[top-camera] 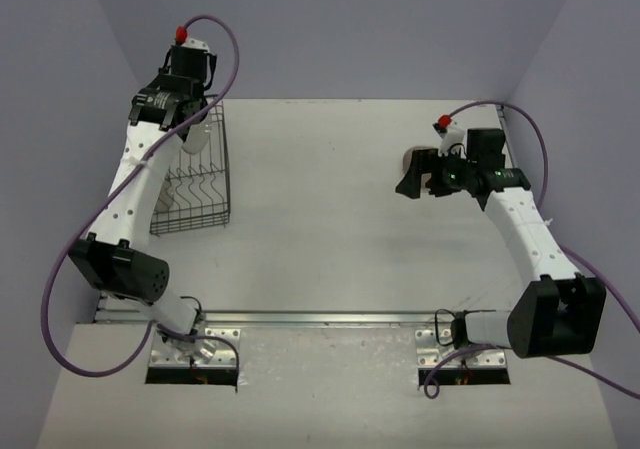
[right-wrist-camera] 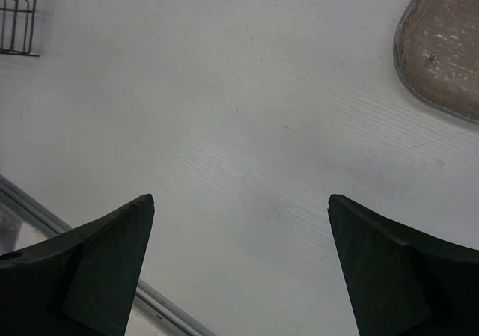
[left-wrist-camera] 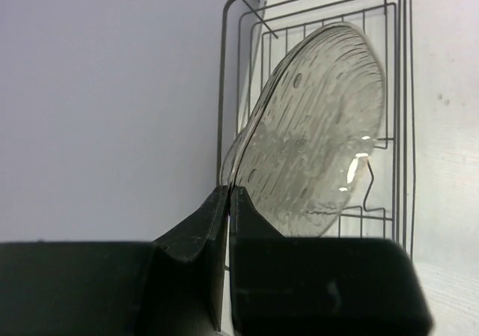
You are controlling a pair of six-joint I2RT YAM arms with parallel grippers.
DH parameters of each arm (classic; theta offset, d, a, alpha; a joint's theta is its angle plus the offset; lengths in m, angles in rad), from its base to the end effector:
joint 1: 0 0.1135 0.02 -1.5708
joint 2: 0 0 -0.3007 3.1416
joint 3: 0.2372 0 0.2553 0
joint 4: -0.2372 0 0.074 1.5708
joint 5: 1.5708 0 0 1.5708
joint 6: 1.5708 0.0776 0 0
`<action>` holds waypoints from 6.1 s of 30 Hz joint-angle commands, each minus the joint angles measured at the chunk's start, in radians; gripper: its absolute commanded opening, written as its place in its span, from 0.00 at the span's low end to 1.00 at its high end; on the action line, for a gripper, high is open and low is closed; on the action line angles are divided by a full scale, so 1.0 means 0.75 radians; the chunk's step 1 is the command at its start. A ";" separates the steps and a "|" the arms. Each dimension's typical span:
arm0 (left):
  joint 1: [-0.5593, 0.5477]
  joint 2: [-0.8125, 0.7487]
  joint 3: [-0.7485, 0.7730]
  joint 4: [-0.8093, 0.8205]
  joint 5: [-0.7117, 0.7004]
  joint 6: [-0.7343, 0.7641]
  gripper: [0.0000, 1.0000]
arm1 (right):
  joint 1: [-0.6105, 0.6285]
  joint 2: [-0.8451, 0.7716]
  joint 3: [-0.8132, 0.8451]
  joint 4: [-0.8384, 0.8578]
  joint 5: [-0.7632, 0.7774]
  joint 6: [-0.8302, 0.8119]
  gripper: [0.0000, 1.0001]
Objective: Unload the plates from the dish rack
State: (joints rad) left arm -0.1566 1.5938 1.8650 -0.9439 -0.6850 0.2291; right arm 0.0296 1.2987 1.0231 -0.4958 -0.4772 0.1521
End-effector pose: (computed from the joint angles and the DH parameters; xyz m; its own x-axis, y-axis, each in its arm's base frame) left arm 0.3581 -0.0068 0.4548 -0.6830 0.2859 -0.6722 -0.2186 0.7980 0.5615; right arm 0.2956 0.0444 0.2937 -0.7426 0.1127 -0.6601 -0.2457 0.8711 0.4251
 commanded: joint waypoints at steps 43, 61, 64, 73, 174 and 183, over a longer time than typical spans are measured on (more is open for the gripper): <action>0.000 -0.075 -0.104 -0.058 1.461 -0.176 0.47 | 0.538 0.655 0.691 0.264 -0.318 0.536 0.00; 0.092 -0.150 -0.178 0.059 0.727 -0.373 1.00 | -0.075 0.432 0.334 0.037 0.103 0.503 0.00; 0.092 -0.139 -0.172 0.059 0.713 -0.380 1.00 | -0.183 0.517 0.396 -0.024 0.128 0.521 0.00; 0.095 -0.145 -0.231 0.056 0.685 -0.372 1.00 | -0.323 0.826 0.597 -0.083 0.113 0.461 0.00; 0.469 0.440 -0.287 0.218 -0.121 0.009 0.00 | 0.192 0.095 -0.131 0.262 0.376 -0.023 0.99; 0.453 0.383 -0.065 0.075 -0.075 -0.014 0.00 | 0.193 0.095 -0.125 0.257 0.376 -0.016 0.99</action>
State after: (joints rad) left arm 0.1841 1.9274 1.6908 -0.8667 -0.7374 0.2353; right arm 0.1726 1.3960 0.9150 -0.3367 -0.1875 0.1493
